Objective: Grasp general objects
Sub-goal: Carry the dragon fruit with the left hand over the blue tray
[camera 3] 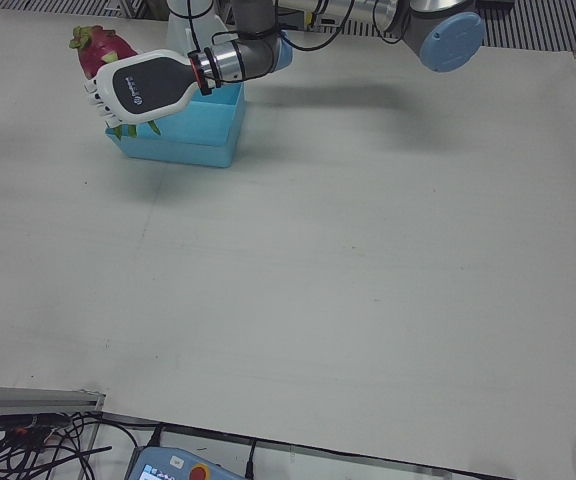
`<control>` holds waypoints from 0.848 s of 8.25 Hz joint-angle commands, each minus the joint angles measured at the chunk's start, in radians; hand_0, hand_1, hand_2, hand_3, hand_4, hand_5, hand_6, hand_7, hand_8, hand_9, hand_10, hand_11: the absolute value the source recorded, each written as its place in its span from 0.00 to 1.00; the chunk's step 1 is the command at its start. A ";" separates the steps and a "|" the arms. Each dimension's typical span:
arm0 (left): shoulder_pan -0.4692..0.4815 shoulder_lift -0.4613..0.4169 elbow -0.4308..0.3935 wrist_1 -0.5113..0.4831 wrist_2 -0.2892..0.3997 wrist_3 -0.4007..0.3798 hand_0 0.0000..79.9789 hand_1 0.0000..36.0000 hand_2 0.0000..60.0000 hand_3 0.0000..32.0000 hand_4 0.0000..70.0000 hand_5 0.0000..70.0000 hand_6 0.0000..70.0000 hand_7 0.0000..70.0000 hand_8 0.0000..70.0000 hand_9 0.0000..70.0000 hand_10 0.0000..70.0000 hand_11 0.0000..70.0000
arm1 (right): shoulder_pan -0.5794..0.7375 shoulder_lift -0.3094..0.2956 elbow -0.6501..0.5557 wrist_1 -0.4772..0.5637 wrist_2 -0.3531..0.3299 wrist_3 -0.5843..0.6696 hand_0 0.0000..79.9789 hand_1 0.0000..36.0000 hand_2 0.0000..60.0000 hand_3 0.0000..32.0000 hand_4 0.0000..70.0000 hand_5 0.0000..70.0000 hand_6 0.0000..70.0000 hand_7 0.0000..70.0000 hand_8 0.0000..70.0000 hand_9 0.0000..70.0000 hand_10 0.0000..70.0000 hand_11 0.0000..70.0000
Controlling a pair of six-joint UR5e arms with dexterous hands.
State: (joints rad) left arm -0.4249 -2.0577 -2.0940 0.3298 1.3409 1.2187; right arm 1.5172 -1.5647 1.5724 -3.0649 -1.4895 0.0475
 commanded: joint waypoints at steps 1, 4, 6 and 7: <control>0.040 0.005 0.000 0.000 0.006 0.001 0.58 0.75 1.00 0.00 0.52 1.00 0.76 0.97 0.72 0.98 0.66 0.94 | 0.000 0.000 0.000 0.000 0.000 0.000 0.00 0.00 0.00 0.00 0.00 0.00 0.00 0.00 0.00 0.00 0.00 0.00; 0.071 0.022 0.003 -0.027 0.014 0.001 0.60 0.46 0.93 0.00 0.48 1.00 0.64 0.78 0.54 0.72 0.55 0.78 | 0.000 0.000 0.000 0.000 0.000 0.000 0.00 0.00 0.00 0.00 0.00 0.00 0.00 0.00 0.00 0.00 0.00 0.00; 0.080 0.047 0.000 -0.063 0.030 0.001 0.61 0.18 0.09 0.00 0.42 1.00 0.46 0.63 0.37 0.52 0.45 0.65 | 0.000 0.000 -0.002 0.000 0.000 0.000 0.00 0.00 0.00 0.00 0.00 0.00 0.00 0.00 0.00 0.00 0.00 0.00; 0.081 0.047 0.002 -0.063 0.041 0.001 0.61 0.19 0.03 0.00 0.37 1.00 0.35 0.52 0.22 0.32 0.37 0.55 | 0.000 0.000 -0.002 0.000 0.000 0.000 0.00 0.00 0.00 0.00 0.00 0.00 0.00 0.00 0.00 0.00 0.00 0.00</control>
State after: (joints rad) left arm -0.3521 -2.0221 -2.0927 0.2824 1.3656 1.2195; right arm 1.5171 -1.5647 1.5716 -3.0649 -1.4895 0.0476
